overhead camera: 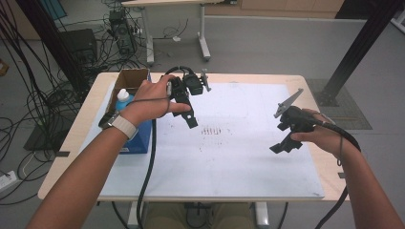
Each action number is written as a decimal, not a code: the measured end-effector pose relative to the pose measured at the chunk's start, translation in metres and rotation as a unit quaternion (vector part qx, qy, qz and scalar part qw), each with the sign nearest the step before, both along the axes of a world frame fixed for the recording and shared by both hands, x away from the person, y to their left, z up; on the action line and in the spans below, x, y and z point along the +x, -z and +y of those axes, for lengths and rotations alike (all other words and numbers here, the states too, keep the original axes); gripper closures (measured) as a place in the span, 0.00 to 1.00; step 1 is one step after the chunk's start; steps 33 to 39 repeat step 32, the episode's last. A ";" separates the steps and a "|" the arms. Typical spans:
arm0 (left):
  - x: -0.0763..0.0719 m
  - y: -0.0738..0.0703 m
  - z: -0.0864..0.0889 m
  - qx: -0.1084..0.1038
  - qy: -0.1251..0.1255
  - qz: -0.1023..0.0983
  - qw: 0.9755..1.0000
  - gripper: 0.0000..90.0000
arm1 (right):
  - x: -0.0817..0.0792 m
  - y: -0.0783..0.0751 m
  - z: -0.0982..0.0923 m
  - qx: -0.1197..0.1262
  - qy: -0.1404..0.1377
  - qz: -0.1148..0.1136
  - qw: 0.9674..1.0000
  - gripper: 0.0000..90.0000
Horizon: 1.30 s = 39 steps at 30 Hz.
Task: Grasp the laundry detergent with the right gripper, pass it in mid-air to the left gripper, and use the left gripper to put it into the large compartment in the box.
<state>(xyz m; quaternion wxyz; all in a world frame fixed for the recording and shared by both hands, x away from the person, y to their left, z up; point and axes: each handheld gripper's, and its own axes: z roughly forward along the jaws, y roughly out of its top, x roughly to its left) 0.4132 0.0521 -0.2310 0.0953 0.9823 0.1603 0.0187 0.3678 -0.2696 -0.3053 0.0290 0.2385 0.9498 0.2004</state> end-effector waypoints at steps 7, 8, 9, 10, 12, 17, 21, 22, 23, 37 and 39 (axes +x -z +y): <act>0.000 0.002 0.002 -0.004 -0.003 0.000 1.000 0.09 | 0.000 0.001 0.001 0.001 0.000 0.001 1.000 0.06; 0.000 0.002 0.001 -0.002 -0.003 0.001 1.000 0.09 | 0.000 0.001 0.001 0.001 0.000 0.001 1.000 0.06; 0.000 0.003 0.001 -0.002 -0.004 0.001 1.000 0.09 | 0.000 0.001 0.001 0.002 0.000 0.000 1.000 0.06; 0.000 0.004 0.002 -0.002 -0.004 0.001 1.000 0.09 | 0.000 0.001 0.001 0.002 -0.001 -0.001 1.000 0.06; 0.001 0.006 0.002 -0.002 -0.005 0.003 1.000 0.09 | 0.000 0.002 0.001 0.002 -0.001 -0.002 1.000 0.06; 0.001 0.008 0.003 -0.003 -0.006 0.005 1.000 0.09 | -0.001 0.002 0.001 0.003 0.000 -0.001 1.000 0.06; 0.000 0.008 0.003 -0.007 -0.009 0.006 1.000 0.09 | -0.002 0.001 0.001 0.002 0.000 -0.004 1.000 0.06; 0.000 0.008 0.004 -0.005 -0.008 0.005 1.000 0.09 | -0.002 0.001 0.002 0.003 -0.001 -0.004 1.000 0.06; 0.000 0.008 0.004 -0.006 -0.007 0.006 1.000 0.09 | -0.003 0.001 0.002 0.002 -0.001 -0.004 1.000 0.06; -0.001 0.007 0.007 -0.010 -0.009 0.004 1.000 0.09 | -0.004 0.000 0.002 0.002 0.001 -0.006 1.000 0.06; -0.001 0.007 0.007 -0.010 -0.009 0.004 1.000 0.09 | -0.004 0.000 0.002 0.002 0.001 -0.006 1.000 0.06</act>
